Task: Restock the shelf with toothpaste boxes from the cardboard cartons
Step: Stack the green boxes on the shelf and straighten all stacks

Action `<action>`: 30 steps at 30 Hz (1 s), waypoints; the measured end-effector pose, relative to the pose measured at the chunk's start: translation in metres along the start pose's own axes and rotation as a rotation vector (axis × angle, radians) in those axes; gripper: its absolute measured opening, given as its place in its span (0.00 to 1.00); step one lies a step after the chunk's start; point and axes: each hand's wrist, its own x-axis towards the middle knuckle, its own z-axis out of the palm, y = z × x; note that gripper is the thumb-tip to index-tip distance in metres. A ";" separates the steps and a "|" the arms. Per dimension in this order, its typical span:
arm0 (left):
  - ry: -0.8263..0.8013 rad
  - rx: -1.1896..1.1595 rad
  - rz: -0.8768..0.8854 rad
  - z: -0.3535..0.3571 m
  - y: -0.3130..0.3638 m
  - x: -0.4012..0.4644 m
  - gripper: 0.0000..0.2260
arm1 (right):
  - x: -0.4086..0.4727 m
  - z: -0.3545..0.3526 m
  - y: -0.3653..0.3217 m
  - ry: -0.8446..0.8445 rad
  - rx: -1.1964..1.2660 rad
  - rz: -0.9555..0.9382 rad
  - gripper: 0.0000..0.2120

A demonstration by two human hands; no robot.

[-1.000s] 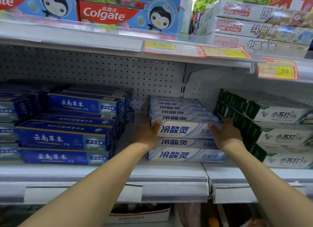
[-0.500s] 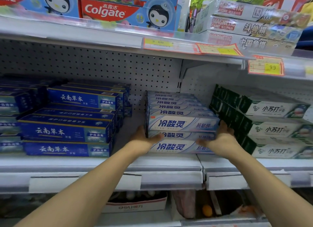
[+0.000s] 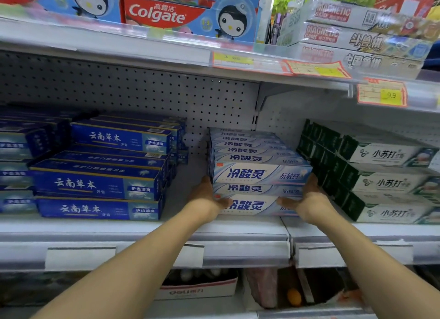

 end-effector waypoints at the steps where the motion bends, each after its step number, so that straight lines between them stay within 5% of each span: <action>1: -0.008 0.006 0.002 0.000 0.001 -0.001 0.24 | 0.000 -0.001 -0.001 -0.002 0.012 0.004 0.48; 7: -0.056 0.023 0.007 -0.001 0.003 -0.004 0.26 | -0.006 -0.002 -0.005 0.017 -0.002 0.006 0.44; 13: -0.083 -0.089 0.008 -0.017 0.004 -0.010 0.33 | -0.020 -0.004 -0.020 0.173 -0.163 -0.007 0.54; 23: 0.047 -0.377 -0.108 -0.033 -0.001 0.017 0.21 | -0.020 0.013 -0.061 0.181 -0.384 -0.258 0.39; 30: -0.015 -0.596 -0.175 -0.022 -0.001 0.043 0.22 | -0.003 0.031 -0.074 0.165 -0.399 -0.121 0.36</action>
